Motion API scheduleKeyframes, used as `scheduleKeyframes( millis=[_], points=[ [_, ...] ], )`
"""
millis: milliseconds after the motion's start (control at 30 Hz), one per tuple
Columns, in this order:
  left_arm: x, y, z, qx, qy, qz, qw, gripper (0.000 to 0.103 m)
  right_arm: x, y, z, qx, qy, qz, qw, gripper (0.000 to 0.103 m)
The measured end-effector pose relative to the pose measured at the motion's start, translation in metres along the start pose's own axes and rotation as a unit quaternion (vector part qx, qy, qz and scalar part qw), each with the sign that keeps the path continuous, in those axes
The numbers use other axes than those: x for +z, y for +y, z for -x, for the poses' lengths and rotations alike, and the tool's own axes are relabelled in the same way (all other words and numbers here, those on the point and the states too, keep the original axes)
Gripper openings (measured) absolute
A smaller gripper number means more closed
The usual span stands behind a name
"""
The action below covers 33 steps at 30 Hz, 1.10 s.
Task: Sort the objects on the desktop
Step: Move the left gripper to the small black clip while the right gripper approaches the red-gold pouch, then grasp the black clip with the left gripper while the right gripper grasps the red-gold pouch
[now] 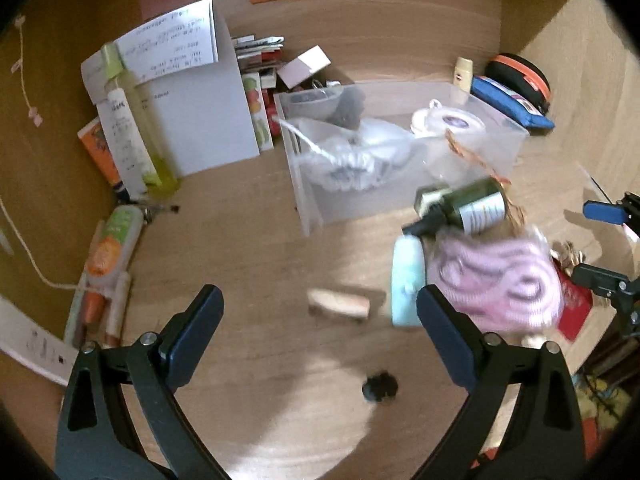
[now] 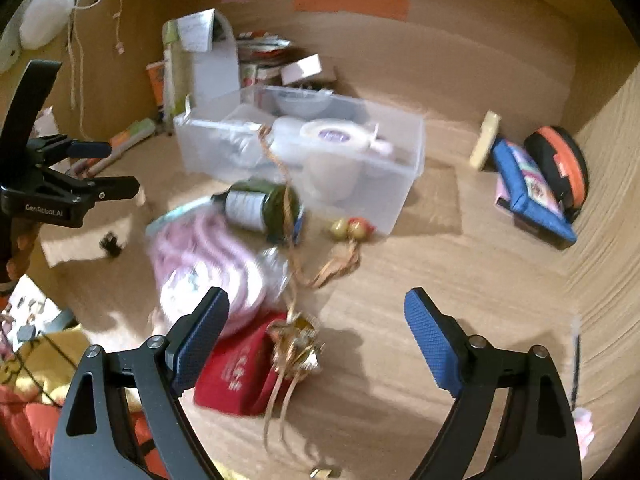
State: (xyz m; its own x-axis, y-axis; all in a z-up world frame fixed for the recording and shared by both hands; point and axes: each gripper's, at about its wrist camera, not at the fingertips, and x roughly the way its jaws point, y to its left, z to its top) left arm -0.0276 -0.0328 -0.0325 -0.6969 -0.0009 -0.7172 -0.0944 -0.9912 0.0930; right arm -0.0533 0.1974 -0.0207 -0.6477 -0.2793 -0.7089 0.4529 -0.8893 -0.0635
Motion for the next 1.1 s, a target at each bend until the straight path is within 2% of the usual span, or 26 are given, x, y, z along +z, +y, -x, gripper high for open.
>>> scheduleKeyframes(
  millis=[133,200,333,433,500,667,833,867,900,967,1100],
  points=[
    [-0.016,-0.004,0.008,0.0,-0.007,-0.006,1.0,0.095,-0.013,0.003,-0.001,0.004,0.016,0.001,1.0,0.071],
    [-0.023,-0.006,0.01,-0.007,-0.003,-0.008,0.9999,0.086,-0.018,0.002,-0.003,0.01,0.025,-0.005,1.0,0.069],
    [-0.036,-0.009,0.008,-0.014,0.011,-0.008,0.9998,0.08,-0.024,-0.004,-0.009,0.031,0.035,-0.026,0.999,0.061],
    [-0.043,-0.01,0.004,-0.017,0.021,-0.006,0.9996,0.068,-0.024,-0.004,-0.012,0.046,0.034,-0.038,0.998,0.06],
    [-0.046,-0.01,0.002,-0.018,0.026,-0.006,0.9995,0.06,-0.023,-0.003,-0.016,0.053,0.037,-0.042,0.997,0.054],
    [-0.048,-0.011,0.0,-0.02,0.025,-0.007,0.9995,0.054,-0.02,0.006,-0.02,0.056,0.038,-0.029,0.997,0.038],
    [-0.047,-0.014,-0.002,-0.023,0.018,-0.01,0.9995,0.042,-0.019,0.003,-0.022,0.058,0.032,-0.047,0.997,0.029],
    [-0.047,-0.015,-0.002,-0.024,0.017,-0.011,0.9995,0.037,-0.019,0.001,-0.022,0.06,0.031,-0.055,0.996,0.026],
    [-0.047,-0.015,-0.002,-0.025,0.016,-0.013,0.9995,0.028,-0.019,-0.001,-0.022,0.06,0.031,-0.062,0.996,0.026],
    [-0.047,-0.016,-0.003,-0.025,0.015,-0.016,0.9995,0.02,-0.018,-0.006,-0.018,0.05,0.024,-0.076,0.996,0.024],
    [-0.046,-0.014,-0.004,-0.019,0.013,-0.01,0.9997,0.02,-0.012,-0.016,-0.008,0.04,0.007,-0.09,0.995,0.022]
  ],
)
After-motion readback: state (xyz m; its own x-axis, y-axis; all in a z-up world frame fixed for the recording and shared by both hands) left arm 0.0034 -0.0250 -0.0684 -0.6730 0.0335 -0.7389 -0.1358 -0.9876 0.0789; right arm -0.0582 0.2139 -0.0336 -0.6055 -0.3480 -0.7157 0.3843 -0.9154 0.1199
